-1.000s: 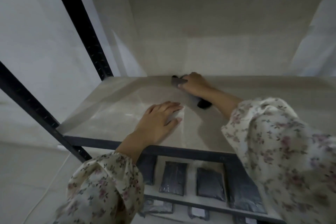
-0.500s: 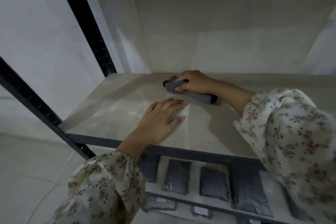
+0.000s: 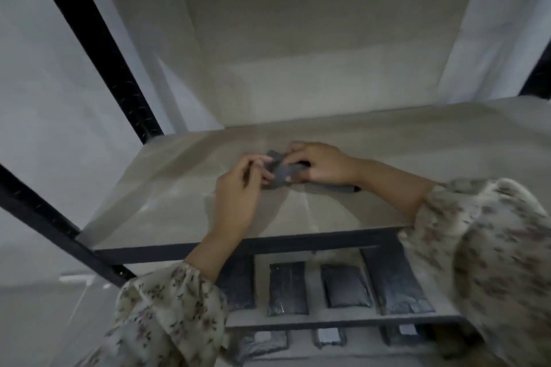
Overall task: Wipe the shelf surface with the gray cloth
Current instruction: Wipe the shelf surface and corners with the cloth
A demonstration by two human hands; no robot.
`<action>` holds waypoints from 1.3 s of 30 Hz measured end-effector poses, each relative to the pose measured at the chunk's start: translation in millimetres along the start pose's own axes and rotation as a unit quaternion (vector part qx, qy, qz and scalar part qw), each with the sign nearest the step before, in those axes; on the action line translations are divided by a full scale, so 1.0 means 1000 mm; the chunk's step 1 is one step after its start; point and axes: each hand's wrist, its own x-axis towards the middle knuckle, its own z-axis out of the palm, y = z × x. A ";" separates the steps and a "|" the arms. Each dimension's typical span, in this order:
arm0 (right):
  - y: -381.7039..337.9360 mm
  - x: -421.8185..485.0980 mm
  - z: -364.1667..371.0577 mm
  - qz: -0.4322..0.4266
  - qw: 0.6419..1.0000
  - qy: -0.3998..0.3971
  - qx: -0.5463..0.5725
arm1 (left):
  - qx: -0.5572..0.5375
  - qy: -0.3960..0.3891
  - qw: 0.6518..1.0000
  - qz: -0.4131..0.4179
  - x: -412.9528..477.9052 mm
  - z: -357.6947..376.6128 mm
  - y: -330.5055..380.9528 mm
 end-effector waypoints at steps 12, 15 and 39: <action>-0.061 0.044 -0.014 0.179 0.821 0.278 0.465 | -0.383 -0.099 0.867 -0.303 0.056 0.013 0.037; -0.049 0.057 -0.013 0.263 0.886 0.316 0.213 | -0.458 -0.122 0.815 -0.334 0.062 0.003 0.023; 0.022 -0.024 0.019 0.300 0.934 0.135 -0.142 | 0.460 -0.260 0.830 0.181 0.103 0.008 -0.029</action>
